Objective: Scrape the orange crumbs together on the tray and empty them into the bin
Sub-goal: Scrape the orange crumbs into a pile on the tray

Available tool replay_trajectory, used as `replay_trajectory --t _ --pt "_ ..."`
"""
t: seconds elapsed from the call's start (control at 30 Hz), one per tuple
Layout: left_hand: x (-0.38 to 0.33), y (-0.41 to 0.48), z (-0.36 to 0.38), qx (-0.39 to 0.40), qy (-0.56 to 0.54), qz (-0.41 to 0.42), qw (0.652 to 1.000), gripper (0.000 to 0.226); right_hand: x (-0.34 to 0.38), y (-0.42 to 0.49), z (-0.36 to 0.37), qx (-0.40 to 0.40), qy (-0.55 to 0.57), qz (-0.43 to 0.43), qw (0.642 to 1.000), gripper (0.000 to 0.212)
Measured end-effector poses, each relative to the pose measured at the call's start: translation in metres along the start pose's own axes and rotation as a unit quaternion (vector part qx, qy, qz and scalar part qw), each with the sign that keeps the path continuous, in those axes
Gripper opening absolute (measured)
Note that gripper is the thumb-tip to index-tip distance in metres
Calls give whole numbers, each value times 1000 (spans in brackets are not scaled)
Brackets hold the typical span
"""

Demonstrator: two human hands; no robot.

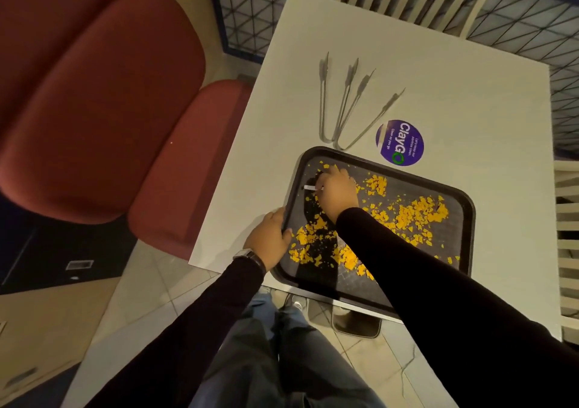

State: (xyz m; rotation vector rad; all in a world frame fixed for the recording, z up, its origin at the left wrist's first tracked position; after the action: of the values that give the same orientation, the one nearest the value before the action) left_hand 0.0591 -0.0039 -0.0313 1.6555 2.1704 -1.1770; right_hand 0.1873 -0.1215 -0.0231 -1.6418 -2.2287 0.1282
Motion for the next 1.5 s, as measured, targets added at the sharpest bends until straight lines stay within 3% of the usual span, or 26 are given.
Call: replay_trajectory --t 0.1,0.17,0.3,0.4,0.53,0.73,0.9,1.13,1.23,1.4,1.5 --pt "3 -2 1 -11 -12 -13 1000 40 -6 -11 -9 -24 28 0 999 17" --pt "4 -3 2 -16 -14 -14 1000 37 -16 -24 -19 -59 138 34 988 12" --pt "4 -4 4 -23 -56 -27 998 32 -40 -68 -30 -68 343 97 932 12" --pt "2 -7 7 -42 -72 -47 995 25 -63 -111 -29 -66 337 134 930 26" --pt "-8 -25 7 -79 -77 -57 992 25 -91 -169 -7 -45 331 177 926 17" --pt "-24 -65 -8 -150 -74 -22 986 37 -104 -247 11 -88 265 104 955 14" --pt "-19 -84 -30 -172 -29 4 985 49 -107 -275 26 -83 362 129 919 12" --pt "-2 -92 -43 -181 16 -8 983 50 -109 -277 35 -64 299 109 946 16" --pt "2 -93 -40 -173 19 -16 985 50 -123 -280 29 -97 294 147 939 17" --pt "10 -91 -36 -171 33 -29 984 50 -156 -276 25 -117 300 282 904 19" --pt "12 -90 -33 -169 40 -34 984 49 -158 -274 22 -120 294 285 904 17"
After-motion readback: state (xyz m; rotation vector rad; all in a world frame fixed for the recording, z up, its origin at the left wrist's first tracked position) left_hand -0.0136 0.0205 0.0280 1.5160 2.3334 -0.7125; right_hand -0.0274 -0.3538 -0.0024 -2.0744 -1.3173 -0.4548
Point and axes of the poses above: each hand's wrist, its own y-axis towards the middle knuckle, its own z-axis out of the palm, x = y × z, the point moved 6 cm from there along y, towards the middle knuckle, and after that the axes turned 5 degrees about y, right-handed, at the moved point
